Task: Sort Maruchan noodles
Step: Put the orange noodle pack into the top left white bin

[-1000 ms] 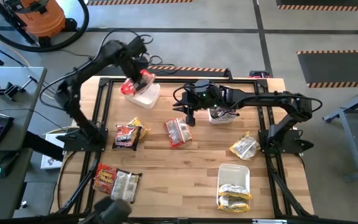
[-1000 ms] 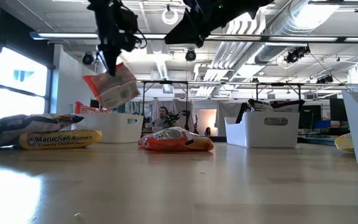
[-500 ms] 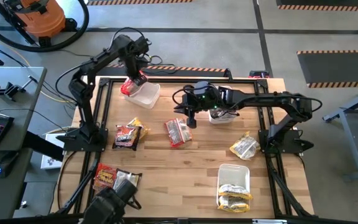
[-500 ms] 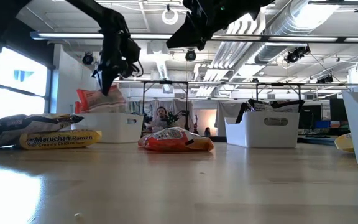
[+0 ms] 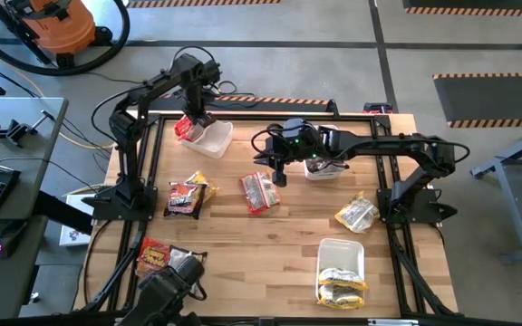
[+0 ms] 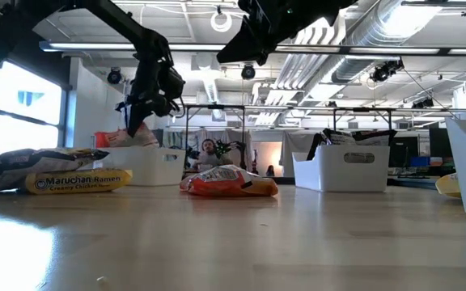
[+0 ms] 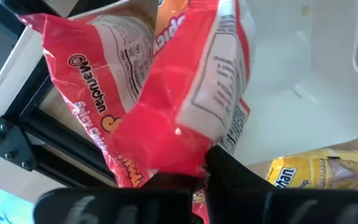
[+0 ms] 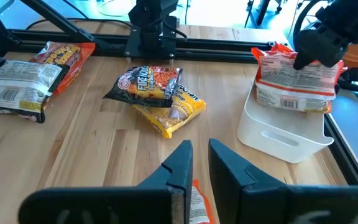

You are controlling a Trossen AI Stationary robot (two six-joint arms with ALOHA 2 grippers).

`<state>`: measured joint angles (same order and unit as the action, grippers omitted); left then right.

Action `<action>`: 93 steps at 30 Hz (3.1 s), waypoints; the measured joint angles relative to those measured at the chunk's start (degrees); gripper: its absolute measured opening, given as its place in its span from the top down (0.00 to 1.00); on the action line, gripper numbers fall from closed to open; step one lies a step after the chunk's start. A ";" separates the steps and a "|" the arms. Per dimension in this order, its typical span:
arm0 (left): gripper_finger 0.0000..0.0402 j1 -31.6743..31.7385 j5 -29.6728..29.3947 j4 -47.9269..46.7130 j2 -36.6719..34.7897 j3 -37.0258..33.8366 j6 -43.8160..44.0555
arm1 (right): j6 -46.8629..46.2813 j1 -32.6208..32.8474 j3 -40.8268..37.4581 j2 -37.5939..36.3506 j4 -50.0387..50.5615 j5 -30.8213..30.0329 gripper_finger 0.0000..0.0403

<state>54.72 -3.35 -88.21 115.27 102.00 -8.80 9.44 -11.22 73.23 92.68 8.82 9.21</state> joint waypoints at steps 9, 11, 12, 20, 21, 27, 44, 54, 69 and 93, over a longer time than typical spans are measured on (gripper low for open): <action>1.00 -0.83 -5.91 -1.92 -0.56 -0.07 -0.32 | -0.05 0.00 -0.02 0.00 0.73 0.02 0.92; 1.00 -1.15 -7.84 -1.99 -2.10 -0.04 -0.71 | 0.10 0.00 -0.02 0.00 0.92 0.03 0.92; 1.00 -1.21 -7.99 -2.03 -2.70 0.01 -0.93 | 0.45 0.00 -0.02 0.00 0.98 0.04 0.92; 1.00 -2.52 -11.68 -1.82 -3.09 0.00 -0.50 | 1.12 0.01 -0.02 0.00 1.07 0.23 0.92; 1.00 -2.97 -12.27 -1.83 -3.09 0.00 -0.58 | 1.12 0.00 -0.02 0.00 1.24 0.30 0.92; 1.00 -5.64 -12.51 -1.81 -3.48 0.00 -1.86 | 1.12 0.02 -0.07 0.92 1.32 0.49 0.92; 1.00 -5.92 -9.68 -1.81 -3.59 -0.02 0.20 | 1.78 0.00 -0.09 2.29 2.14 0.66 0.92; 1.00 -3.83 -10.18 -1.71 -3.75 -7.52 -0.57 | 2.19 -0.02 -0.09 2.29 2.10 0.63 0.92; 0.98 -0.19 -14.53 3.72 -3.75 -11.54 -1.22 | 1.30 0.00 -0.07 2.29 0.92 0.59 0.92; 0.65 1.26 -9.24 12.36 -11.94 -11.67 -3.50 | 1.34 0.00 -0.07 2.29 1.88 0.74 0.92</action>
<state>55.98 -12.59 -75.85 103.33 90.33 -12.31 10.79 -11.22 73.17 94.98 10.70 9.96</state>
